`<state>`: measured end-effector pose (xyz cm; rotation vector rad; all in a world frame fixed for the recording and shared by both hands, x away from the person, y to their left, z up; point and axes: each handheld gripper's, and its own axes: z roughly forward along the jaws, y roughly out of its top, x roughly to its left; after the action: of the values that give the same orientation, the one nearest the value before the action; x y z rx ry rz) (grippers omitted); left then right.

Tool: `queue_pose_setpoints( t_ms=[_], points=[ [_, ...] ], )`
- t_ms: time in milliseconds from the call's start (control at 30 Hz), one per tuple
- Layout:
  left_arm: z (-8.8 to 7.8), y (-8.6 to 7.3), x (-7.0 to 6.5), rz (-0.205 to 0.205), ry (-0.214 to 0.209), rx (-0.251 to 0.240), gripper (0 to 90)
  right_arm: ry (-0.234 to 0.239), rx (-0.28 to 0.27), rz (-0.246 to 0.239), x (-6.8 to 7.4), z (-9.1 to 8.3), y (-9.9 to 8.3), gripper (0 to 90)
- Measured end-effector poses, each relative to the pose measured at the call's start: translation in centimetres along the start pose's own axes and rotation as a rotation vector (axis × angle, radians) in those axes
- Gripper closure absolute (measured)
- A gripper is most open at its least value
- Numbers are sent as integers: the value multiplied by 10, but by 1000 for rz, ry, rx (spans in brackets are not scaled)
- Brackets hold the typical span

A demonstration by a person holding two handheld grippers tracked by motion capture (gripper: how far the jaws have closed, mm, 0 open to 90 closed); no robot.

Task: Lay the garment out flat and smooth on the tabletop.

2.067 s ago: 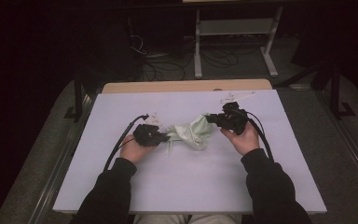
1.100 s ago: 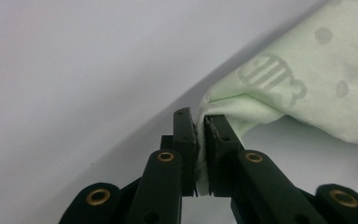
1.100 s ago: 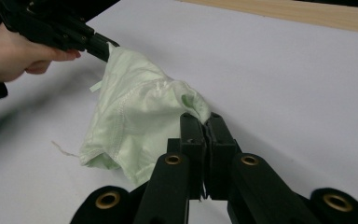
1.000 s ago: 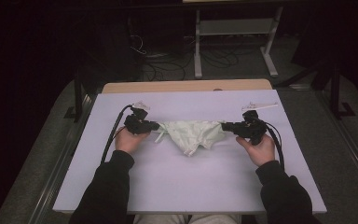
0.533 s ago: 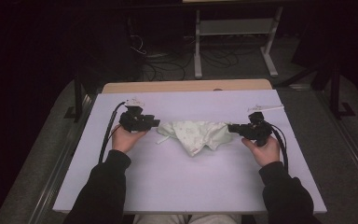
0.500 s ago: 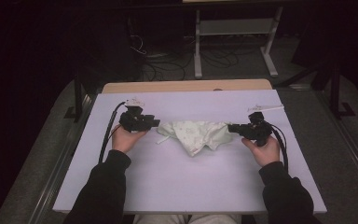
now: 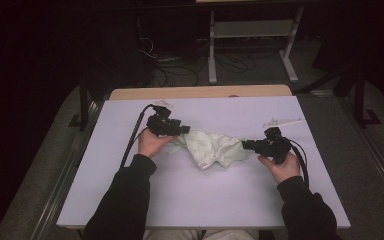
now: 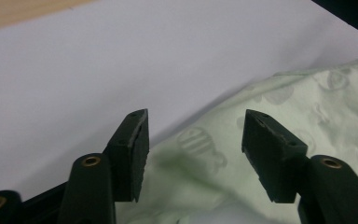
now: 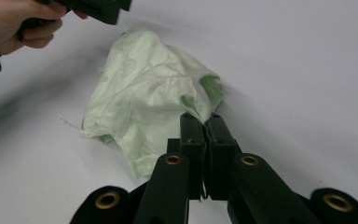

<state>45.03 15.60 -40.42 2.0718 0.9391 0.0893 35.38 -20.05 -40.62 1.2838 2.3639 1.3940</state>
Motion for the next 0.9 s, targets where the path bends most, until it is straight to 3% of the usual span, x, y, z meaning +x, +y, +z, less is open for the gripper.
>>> queue_pose_setpoints(
  t_ms=[100, 167, 233, 267, 300, 333, 367, 467, 567, 600, 700, 767, 833, 900],
  points=[
    [11, -2, 2, -55, -42, 30, 378, 10, 15, -10, 3, 0, -4, 866],
    [17, -4, 2, -77, -40, 61, 407, 13, 20, -12, 4, 0, -5, 866],
    [23, -7, 1, -81, -26, 105, 604, 29, 38, -12, 5, 2, -7, 866],
    [25, -8, 1, -85, -34, 120, 604, 29, 38, -12, 5, 2, -7, 866],
    [27, -9, 1, -85, -38, 128, 676, 37, 45, -10, 5, 3, -8, 865],
    [28, -9, -1, -82, -37, 130, 819, 58, 73, -7, 6, 5, -10, 862],
    [27, -9, -2, -69, -31, 128, 876, 67, 96, -6, 7, 7, -11, 860],
    [20, -8, -7, -37, -18, 92, 895, 83, 130, -3, 8, 10, -13, 835],
    [6, -9, -12, -8, -26, 52, 897, 89, 205, 33, 7, 14, -18, 722],
    [1, -11, -14, -4, -34, 34, 897, 89, 205, 33, 7, 14, -18, 722],
    [-14, -19, -20, 10, -61, -3, 898, 99, 220, 62, 3, 13, -19, 568],
    [-23, -26, -24, 25, -82, -14, 898, 107, 217, 70, 2, 12, -19, 535],
    [-30, -34, -27, 36, -99, -14, 898, 142, 198, 102, -2, 8, -18, 436],
    [-35, -42, -33, 51, -108, -11, 898, 173, 186, 142, -6, 5, -17, 393]
  ],
)
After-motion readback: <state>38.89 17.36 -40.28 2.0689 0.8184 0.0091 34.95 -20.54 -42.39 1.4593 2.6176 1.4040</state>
